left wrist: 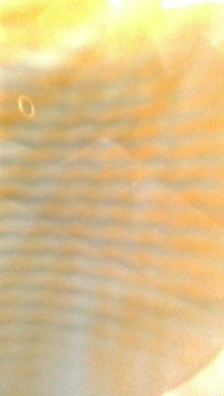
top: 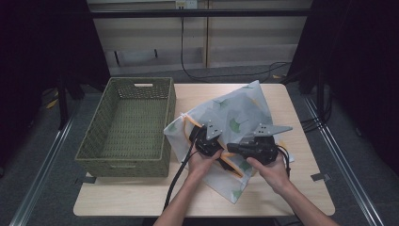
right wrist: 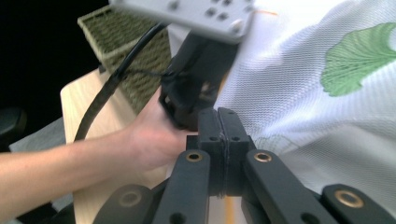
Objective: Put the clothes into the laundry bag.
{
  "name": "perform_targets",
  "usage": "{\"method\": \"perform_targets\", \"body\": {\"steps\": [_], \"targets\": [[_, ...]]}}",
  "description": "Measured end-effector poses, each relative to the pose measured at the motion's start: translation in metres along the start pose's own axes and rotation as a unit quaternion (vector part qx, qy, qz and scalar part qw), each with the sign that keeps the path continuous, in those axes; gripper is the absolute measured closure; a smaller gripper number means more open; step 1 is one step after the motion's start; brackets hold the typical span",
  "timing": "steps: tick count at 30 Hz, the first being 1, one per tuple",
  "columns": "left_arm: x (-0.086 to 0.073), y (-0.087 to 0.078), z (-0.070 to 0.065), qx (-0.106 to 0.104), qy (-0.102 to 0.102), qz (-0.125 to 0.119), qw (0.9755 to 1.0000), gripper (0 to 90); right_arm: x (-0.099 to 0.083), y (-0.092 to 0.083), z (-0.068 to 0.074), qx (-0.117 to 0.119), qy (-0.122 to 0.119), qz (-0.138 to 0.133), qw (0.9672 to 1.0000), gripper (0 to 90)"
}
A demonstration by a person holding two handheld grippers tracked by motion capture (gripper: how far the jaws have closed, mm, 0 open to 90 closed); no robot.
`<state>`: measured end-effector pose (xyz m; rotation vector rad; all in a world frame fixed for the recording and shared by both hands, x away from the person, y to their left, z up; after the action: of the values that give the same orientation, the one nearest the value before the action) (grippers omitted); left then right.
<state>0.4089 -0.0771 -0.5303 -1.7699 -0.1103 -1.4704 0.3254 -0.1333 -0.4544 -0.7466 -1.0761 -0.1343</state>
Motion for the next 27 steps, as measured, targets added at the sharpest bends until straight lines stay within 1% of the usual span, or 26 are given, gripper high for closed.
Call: {"method": "perform_targets", "body": {"steps": [2,3,4,6,7,8,9,11,12,13,15,16,17,18,19,20,21,22,23,24,25,26,27], "targets": [[-0.008,0.005,0.001,-0.003,-0.001,0.009,1.0000,76.9,-0.005,0.005,0.001,0.007,0.001,0.010,0.9999,90.0],[-0.010,0.006,0.001,-0.010,-0.009,0.009,0.9999,76.3,-0.007,0.007,0.001,0.009,0.003,0.013,0.9999,90.0],[-0.013,0.006,0.002,-0.012,-0.012,0.013,0.9998,75.6,-0.009,0.008,0.001,0.010,0.000,0.017,0.9998,90.0],[-0.015,0.008,0.000,-0.021,-0.024,0.015,0.9994,74.8,-0.013,0.010,0.001,0.012,0.002,0.024,0.9997,90.0],[-0.015,0.008,-0.001,-0.018,-0.016,0.017,0.9995,75.1,-0.014,0.010,0.001,0.013,0.001,0.027,0.9996,90.0],[-0.014,0.009,-0.004,-0.021,-0.017,0.017,0.9995,75.4,-0.015,0.008,0.001,0.010,0.000,0.028,0.9996,90.0],[-0.013,0.010,-0.007,-0.027,-0.024,0.018,0.9992,75.5,-0.016,0.005,0.000,0.009,0.001,0.026,0.9996,90.0],[-0.010,0.013,-0.018,-0.031,-0.023,0.021,0.9990,75.5,-0.017,-0.005,-0.003,0.005,0.003,0.021,0.9998,90.0],[-0.008,0.015,-0.024,-0.039,-0.027,0.020,0.9987,75.0,-0.019,-0.011,-0.006,0.001,0.008,0.017,0.9998,90.0],[-0.008,0.015,-0.024,-0.039,-0.027,0.020,0.9987,74.2,-0.021,-0.015,-0.008,-0.001,0.013,0.014,0.9998,90.0],[-0.006,0.018,-0.038,-0.050,-0.019,0.022,0.9983,72.8,-0.024,-0.020,-0.012,-0.006,0.016,0.013,0.9998,90.0],[-0.005,0.019,-0.044,-0.058,-0.019,0.021,0.9979,71.3,-0.026,-0.023,-0.014,-0.007,0.018,0.011,0.9997,90.0],[-0.005,0.020,-0.049,-0.067,-0.015,0.023,0.9974,68.8,-0.028,-0.026,-0.015,-0.007,0.019,0.010,0.9997,90.0],[-0.005,0.020,-0.056,-0.083,-0.004,0.025,0.9963,66.2,-0.029,-0.028,-0.016,-0.009,0.020,0.010,0.9997,90.0],[-0.005,0.020,-0.060,-0.090,0.006,0.025,0.9956,62.5,-0.031,-0.030,-0.016,-0.009,0.022,0.007,0.9997,90.0],[-0.006,0.018,-0.062,-0.095,0.012,0.030,0.9950,59.6,-0.031,-0.032,-0.017,-0.009,0.022,0.007,0.9997,90.0],[-0.008,0.015,-0.063,-0.098,0.009,0.034,0.9945,54.0,-0.032,-0.033,-0.017,-0.009,0.025,0.005,0.9996,90.0],[-0.008,0.015,-0.063,-0.098,0.009,0.034,0.9945,49.2,-0.032,-0.034,-0.018,-0.008,0.025,0.005,0.9996,90.0],[-0.009,0.011,-0.062,-0.100,0.009,0.033,0.9944,43.7,-0.032,-0.034,-0.018,-0.008,0.025,0.005,0.9996,90.0],[-0.013,0.000,-0.059,-0.100,0.010,0.047,0.9939,39.1,-0.031,-0.032,-0.017,-0.006,0.024,0.004,0.9997,90.0],[-0.015,-0.005,-0.058,-0.099,0.012,0.045,0.9940,35.2,-0.031,-0.031,-0.017,-0.007,0.022,0.006,0.9997,90.0],[-0.016,-0.013,-0.056,-0.093,0.013,0.039,0.9948,32.5,-0.031,-0.031,-0.016,-0.004,0.024,0.006,0.9997,90.0],[-0.018,-0.020,-0.054,-0.089,0.007,0.040,0.9952,31.5,-0.030,-0.030,-0.015,-0.005,0.022,0.006,0.9997,90.0]]}}
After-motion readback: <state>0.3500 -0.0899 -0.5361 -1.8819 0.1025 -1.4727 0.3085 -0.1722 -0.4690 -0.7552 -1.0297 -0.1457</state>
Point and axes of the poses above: each handheld gripper's, and its own axes: y roughly forward along the jaws, x roughly out of its top, z roughly to its left, the point moved 9 cm from there along y, roughly forward along the jaws, and after that the axes turned 3 degrees about z, right-handed, at the moved point
